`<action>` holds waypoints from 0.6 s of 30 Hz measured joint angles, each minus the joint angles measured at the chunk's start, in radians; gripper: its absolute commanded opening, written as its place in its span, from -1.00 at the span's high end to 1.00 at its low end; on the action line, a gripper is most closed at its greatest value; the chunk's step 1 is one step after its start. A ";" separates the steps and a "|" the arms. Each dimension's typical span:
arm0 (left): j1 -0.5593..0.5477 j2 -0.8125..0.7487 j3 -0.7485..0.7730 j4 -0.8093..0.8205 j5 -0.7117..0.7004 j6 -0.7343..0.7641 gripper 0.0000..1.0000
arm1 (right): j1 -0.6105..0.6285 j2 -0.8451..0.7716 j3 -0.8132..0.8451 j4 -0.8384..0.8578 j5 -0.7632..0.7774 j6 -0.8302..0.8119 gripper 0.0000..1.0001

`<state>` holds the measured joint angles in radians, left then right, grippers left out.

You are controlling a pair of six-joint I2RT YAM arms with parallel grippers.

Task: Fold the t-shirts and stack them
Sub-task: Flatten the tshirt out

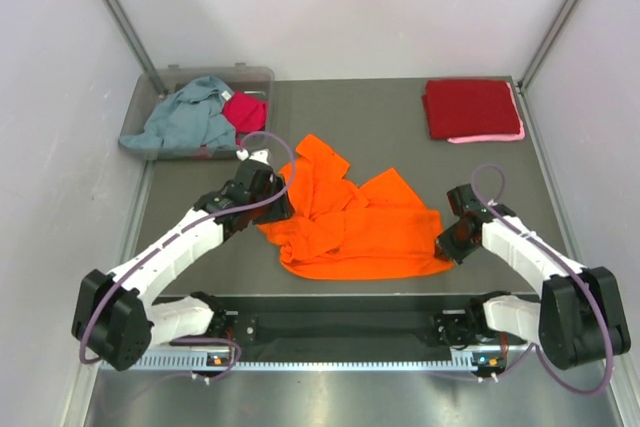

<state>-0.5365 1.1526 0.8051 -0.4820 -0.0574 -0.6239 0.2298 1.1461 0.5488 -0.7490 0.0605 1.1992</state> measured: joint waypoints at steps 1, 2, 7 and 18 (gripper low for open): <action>0.008 0.009 0.000 -0.001 -0.005 0.001 -0.12 | 0.000 0.009 0.001 0.008 0.004 -0.003 1.00; 0.019 0.019 0.001 -0.005 -0.007 0.003 -0.12 | -0.001 0.013 0.002 0.010 0.008 -0.008 1.00; 0.088 0.095 0.021 -0.016 0.001 0.021 -0.12 | -0.003 -0.025 0.022 -0.011 0.085 -0.053 1.00; 0.056 0.306 0.140 -0.014 0.206 0.099 -0.16 | -0.004 -0.359 0.101 -0.063 0.223 -0.179 1.00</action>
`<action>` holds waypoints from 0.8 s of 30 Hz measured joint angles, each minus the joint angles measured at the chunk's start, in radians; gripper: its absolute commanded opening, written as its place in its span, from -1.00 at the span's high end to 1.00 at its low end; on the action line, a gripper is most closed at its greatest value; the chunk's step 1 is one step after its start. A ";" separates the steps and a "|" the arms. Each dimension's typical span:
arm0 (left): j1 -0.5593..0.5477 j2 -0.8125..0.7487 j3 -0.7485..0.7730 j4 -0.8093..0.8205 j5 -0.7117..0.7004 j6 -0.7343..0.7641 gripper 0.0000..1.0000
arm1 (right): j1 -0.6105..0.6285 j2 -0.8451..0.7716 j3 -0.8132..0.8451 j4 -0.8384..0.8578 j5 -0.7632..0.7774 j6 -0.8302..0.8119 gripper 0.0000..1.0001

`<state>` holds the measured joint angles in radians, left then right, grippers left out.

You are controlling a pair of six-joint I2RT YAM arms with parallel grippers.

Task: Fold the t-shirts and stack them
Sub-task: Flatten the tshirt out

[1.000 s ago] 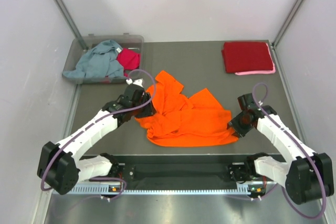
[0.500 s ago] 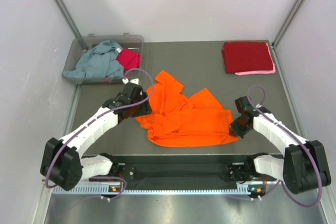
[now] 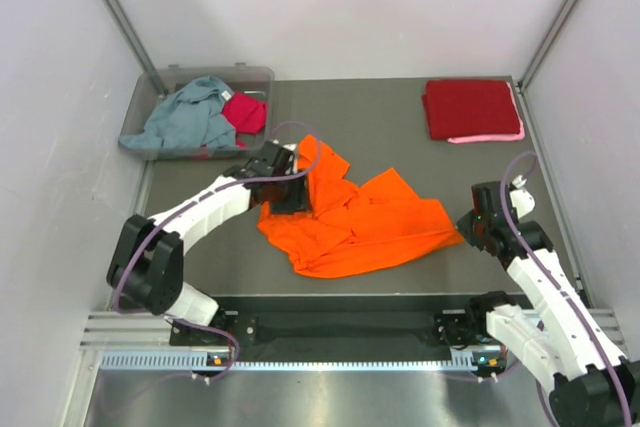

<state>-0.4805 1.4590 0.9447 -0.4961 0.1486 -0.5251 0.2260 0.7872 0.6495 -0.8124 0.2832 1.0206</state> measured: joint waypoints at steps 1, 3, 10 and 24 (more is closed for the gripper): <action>-0.026 0.022 0.035 -0.005 0.000 0.008 -0.14 | 0.000 -0.015 -0.002 0.000 -0.005 -0.006 1.00; -0.063 0.067 0.102 0.002 0.006 0.018 -0.07 | 0.000 -0.034 -0.017 0.009 -0.021 -0.012 1.00; -0.107 0.214 0.183 0.075 0.098 0.031 -0.10 | 0.000 -0.058 -0.109 0.021 -0.097 -0.054 1.00; -0.218 0.380 0.314 0.071 -0.009 0.046 -0.10 | 0.000 -0.072 -0.113 0.048 -0.129 -0.103 1.00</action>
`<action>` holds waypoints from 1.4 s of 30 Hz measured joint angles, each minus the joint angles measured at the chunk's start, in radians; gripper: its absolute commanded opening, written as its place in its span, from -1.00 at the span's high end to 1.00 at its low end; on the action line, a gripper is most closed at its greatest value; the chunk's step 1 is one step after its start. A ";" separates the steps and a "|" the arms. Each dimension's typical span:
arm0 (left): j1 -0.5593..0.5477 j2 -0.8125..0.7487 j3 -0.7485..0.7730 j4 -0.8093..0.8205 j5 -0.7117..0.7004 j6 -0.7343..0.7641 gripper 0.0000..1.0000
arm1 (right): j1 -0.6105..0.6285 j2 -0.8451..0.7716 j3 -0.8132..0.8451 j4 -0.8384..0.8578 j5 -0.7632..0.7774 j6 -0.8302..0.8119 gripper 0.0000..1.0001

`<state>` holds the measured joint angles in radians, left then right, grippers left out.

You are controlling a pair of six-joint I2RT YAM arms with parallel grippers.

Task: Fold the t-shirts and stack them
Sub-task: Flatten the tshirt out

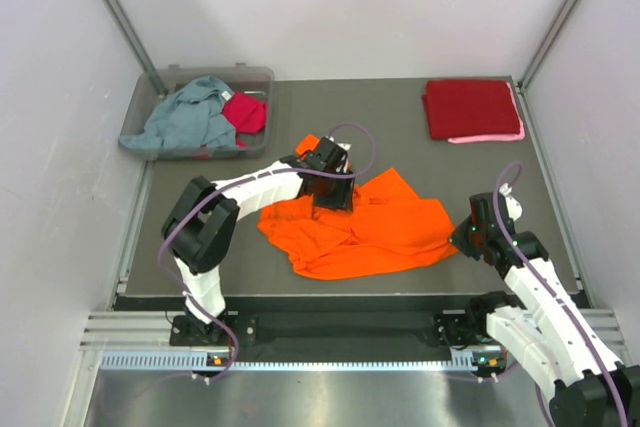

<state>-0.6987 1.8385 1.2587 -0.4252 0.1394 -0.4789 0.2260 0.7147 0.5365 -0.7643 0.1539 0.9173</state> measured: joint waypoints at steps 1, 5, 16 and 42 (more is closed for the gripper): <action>-0.003 0.006 0.008 0.000 -0.008 0.002 -0.09 | 0.000 0.002 0.000 0.002 -0.003 -0.001 1.00; -0.010 0.040 0.027 -0.006 -0.047 0.009 -0.02 | 0.000 0.003 0.000 0.013 -0.010 -0.003 1.00; -0.028 0.066 0.065 -0.075 -0.117 0.016 0.92 | 0.000 0.003 0.000 0.017 -0.017 -0.009 1.00; -0.034 -0.429 -0.188 -0.198 -0.136 -0.077 0.57 | 0.000 0.047 0.003 0.016 0.010 -0.018 1.00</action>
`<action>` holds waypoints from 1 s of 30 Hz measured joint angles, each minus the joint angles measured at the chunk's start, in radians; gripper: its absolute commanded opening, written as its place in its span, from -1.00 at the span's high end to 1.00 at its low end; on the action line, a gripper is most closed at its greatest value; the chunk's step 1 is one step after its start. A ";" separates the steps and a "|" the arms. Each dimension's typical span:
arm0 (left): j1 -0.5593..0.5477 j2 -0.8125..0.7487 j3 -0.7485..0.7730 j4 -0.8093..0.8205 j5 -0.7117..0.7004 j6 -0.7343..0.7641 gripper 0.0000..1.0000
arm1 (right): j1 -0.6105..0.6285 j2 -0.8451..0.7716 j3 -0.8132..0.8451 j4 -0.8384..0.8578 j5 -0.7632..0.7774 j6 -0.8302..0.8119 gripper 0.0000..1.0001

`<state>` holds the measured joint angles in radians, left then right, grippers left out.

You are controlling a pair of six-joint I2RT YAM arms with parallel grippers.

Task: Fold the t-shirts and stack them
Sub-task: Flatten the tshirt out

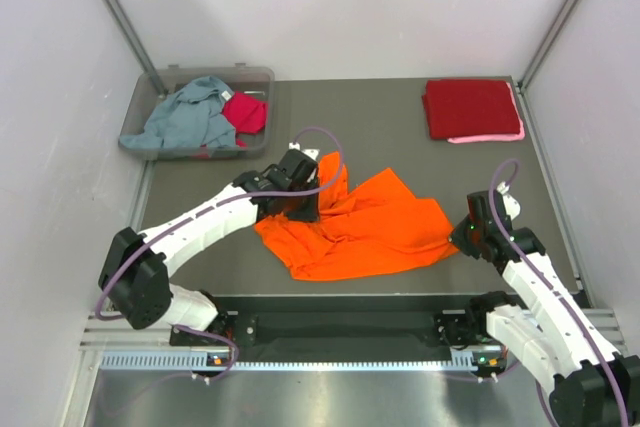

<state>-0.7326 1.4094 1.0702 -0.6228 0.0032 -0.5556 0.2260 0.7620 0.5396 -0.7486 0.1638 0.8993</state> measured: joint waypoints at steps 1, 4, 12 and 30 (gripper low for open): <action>0.000 0.000 -0.002 0.000 0.005 0.000 0.54 | 0.000 0.000 0.000 0.000 0.000 0.000 1.00; 0.000 0.000 -0.003 0.001 0.016 0.000 0.30 | 0.000 0.000 0.000 0.000 0.000 0.000 1.00; 0.012 -0.032 -0.002 -0.059 -0.051 0.005 0.08 | 0.000 0.000 0.000 0.000 0.001 -0.006 1.00; 0.346 -0.112 -0.159 -0.069 0.069 0.034 -0.04 | 0.000 -0.003 0.000 0.001 -0.005 -0.018 1.00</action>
<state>-0.3870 1.2976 0.9112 -0.6914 0.0723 -0.5213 0.2260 0.7593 0.5396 -0.7475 0.1589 0.8818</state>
